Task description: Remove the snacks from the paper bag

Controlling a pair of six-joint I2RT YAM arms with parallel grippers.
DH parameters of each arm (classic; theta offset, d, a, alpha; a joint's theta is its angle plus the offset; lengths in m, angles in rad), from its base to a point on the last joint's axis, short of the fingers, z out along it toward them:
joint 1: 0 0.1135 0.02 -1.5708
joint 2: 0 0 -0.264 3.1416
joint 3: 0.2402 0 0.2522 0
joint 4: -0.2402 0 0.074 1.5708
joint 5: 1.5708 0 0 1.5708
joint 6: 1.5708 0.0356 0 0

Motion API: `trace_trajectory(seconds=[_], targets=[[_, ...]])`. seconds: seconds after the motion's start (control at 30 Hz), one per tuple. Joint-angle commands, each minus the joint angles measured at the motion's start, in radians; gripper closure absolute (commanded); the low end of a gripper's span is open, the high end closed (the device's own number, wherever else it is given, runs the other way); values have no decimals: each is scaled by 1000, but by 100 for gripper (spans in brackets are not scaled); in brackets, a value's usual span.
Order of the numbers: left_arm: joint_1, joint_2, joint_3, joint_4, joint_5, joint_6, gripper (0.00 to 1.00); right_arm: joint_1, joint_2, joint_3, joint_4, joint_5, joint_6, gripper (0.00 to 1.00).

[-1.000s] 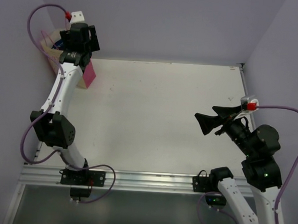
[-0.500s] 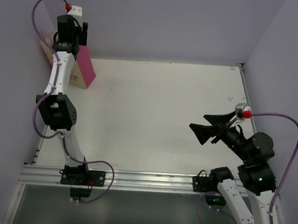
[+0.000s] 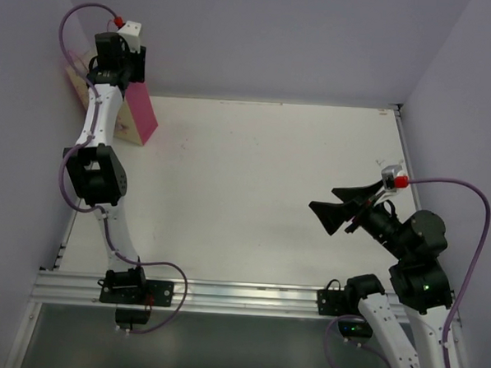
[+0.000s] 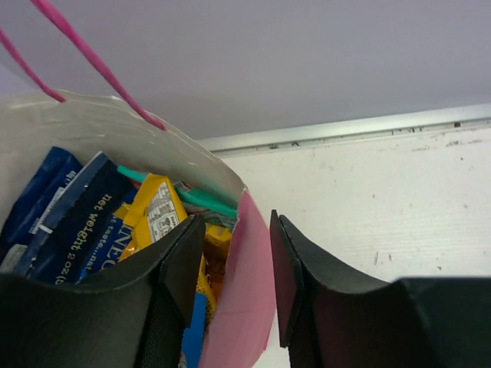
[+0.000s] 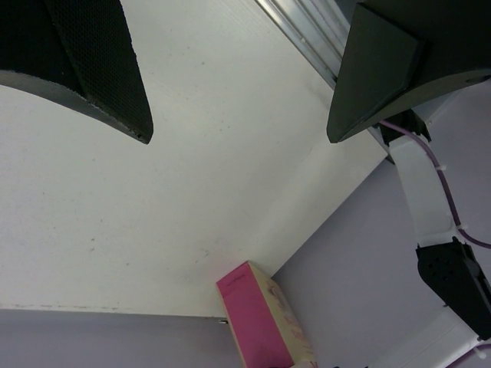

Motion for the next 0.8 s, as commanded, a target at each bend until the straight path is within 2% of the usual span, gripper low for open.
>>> trace_trajectory(seconds=[0.0,0.1,0.2,0.3,0.33,0.5,0.67,0.77], targets=[[-1,-3,46,-23,72,-27,54,3,-3,-3,33,-9,7,1],[-1,-17,43,-38,99,-31,62,3,-5,-10,34,-10,5,1],[-2,-30,32,-41,113,-36,76,3,-11,-20,37,-9,7,1],[-10,-61,17,-48,139,-40,97,3,-24,-24,40,-1,-1,1],[-20,-75,3,-55,136,-39,100,3,-27,-21,41,0,-4,1],[-88,-190,-86,-75,121,-63,100,3,-46,-23,51,7,-18,1],[-244,-357,-215,-153,104,-123,100,3,-72,-21,56,16,-45,1],[-356,-447,-324,-189,141,-189,100,3,-93,-21,54,30,-61,1]])
